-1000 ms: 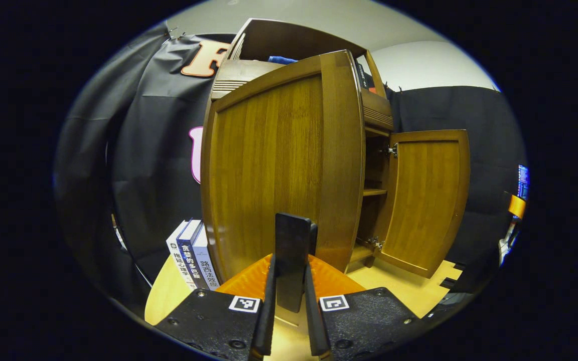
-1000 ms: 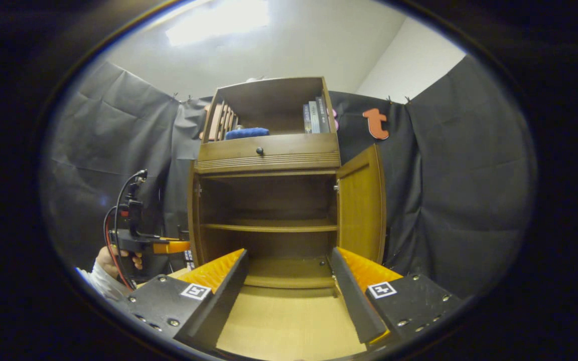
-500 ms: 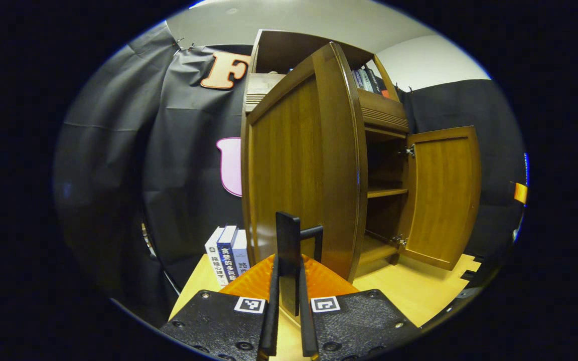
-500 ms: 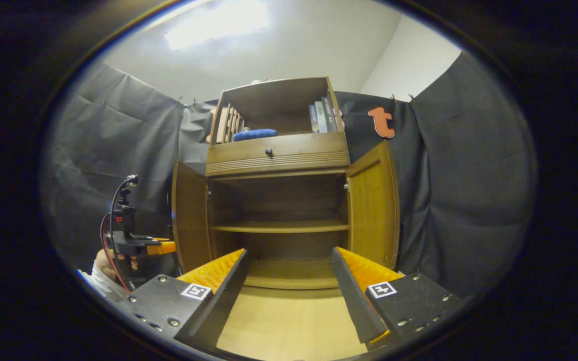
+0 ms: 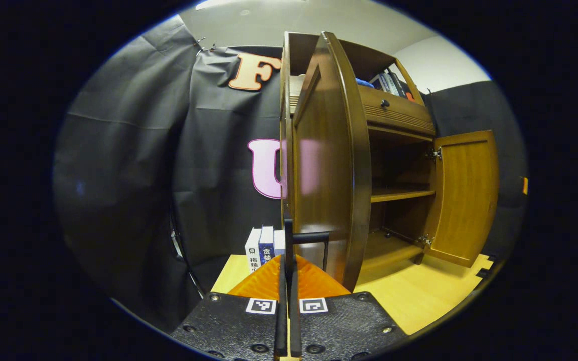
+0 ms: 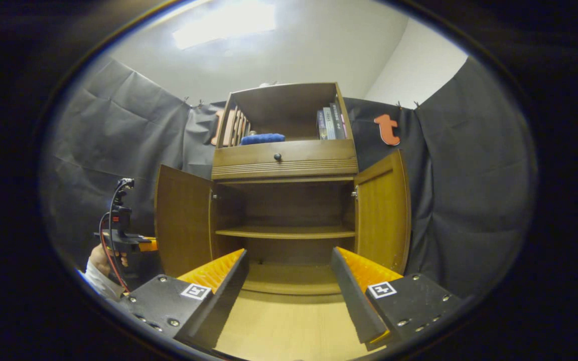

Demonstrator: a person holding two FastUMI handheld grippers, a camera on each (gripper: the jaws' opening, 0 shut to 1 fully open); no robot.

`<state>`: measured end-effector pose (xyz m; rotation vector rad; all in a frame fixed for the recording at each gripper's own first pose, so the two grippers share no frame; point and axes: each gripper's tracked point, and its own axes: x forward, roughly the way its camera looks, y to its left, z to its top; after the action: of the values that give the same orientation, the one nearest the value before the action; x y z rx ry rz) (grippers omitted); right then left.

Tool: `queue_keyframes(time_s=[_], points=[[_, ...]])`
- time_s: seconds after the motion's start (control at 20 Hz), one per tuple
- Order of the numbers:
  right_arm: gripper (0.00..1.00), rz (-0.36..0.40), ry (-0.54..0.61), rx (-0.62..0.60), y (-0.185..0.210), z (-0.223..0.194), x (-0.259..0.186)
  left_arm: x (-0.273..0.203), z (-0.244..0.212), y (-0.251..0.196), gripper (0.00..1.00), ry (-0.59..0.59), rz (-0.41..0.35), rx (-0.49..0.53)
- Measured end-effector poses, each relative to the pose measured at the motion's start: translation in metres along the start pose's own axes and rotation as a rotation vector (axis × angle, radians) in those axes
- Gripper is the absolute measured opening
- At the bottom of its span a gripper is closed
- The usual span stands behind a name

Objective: Open the right door of the double-door shoe cabinet with the right hand, and open the left door with the left hand.

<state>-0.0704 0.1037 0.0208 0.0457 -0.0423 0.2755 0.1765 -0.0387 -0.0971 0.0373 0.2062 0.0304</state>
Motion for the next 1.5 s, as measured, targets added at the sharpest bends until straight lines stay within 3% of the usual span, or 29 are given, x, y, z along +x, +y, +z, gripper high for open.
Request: queue_keyframes(time_s=[0.35,0.75,0.95,1.0,1.2,1.25,1.5], points=[[0.98,-0.017,0.002,0.021,0.001,0.002,0.004,0.0,0.0,0.002,0.0,-0.005,-0.043,-0.008],[0.98,-0.062,0.015,0.049,-0.019,-0.002,0.014,-0.003,-0.003,0.0,0.0,0.014,-0.043,-0.007],[0.98,-0.091,0.021,0.051,-0.033,-0.008,0.014,-0.012,-0.007,0.003,0.14,0.036,-0.016,0.01],[0.98,-0.086,0.023,0.062,-0.033,-0.01,0.014,-0.009,-0.007,0.003,0.05,0.036,-0.008,0.013],[0.98,-0.097,0.028,0.051,-0.044,-0.014,0.013,-0.019,-0.004,0.007,0.21,0.024,0.055,0.002],[0.98,-0.094,0.03,0.053,-0.044,-0.013,0.012,-0.02,0.0,0.009,0.19,0.012,0.077,0.003],[0.98,-0.105,0.022,0.068,-0.059,-0.009,0.011,-0.025,0.012,0.017,0.53,-0.042,0.162,0.024]])
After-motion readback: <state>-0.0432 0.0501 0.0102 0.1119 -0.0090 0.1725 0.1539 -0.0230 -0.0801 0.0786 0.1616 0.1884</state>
